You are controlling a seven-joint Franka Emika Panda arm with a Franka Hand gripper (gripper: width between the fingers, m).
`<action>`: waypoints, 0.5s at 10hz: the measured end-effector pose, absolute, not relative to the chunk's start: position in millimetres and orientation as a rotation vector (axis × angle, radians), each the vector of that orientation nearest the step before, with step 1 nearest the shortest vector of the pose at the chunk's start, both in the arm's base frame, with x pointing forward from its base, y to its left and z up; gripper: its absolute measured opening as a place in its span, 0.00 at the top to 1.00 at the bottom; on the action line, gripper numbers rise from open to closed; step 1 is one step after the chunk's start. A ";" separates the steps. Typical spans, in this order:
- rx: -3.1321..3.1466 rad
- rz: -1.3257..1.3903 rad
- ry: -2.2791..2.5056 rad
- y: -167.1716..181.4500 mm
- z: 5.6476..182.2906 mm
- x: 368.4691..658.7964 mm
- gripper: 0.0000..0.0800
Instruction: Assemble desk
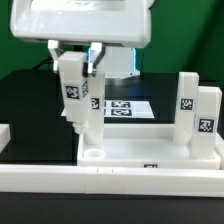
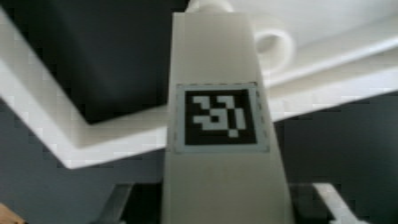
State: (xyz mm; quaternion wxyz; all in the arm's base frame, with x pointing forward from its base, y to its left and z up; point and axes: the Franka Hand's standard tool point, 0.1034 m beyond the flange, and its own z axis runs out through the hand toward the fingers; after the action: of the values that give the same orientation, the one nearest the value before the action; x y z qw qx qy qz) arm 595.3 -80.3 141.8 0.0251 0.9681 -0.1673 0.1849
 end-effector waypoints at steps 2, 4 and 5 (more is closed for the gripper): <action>2.982 0.604 -0.505 -77.7 141.8 596.6 0.64; 2.936 0.709 -0.492 -80.7 145.3 600.1 0.64; 2.914 0.752 -0.477 -78.0 141.4 597.8 0.64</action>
Offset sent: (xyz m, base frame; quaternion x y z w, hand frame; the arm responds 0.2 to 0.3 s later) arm 0.0000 0.0000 0.0000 0.0000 0.1296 0.0000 0.9916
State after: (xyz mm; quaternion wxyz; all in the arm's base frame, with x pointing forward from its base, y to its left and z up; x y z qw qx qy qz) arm 597.8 -78.0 141.4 0.0472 0.9553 -0.1562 0.2464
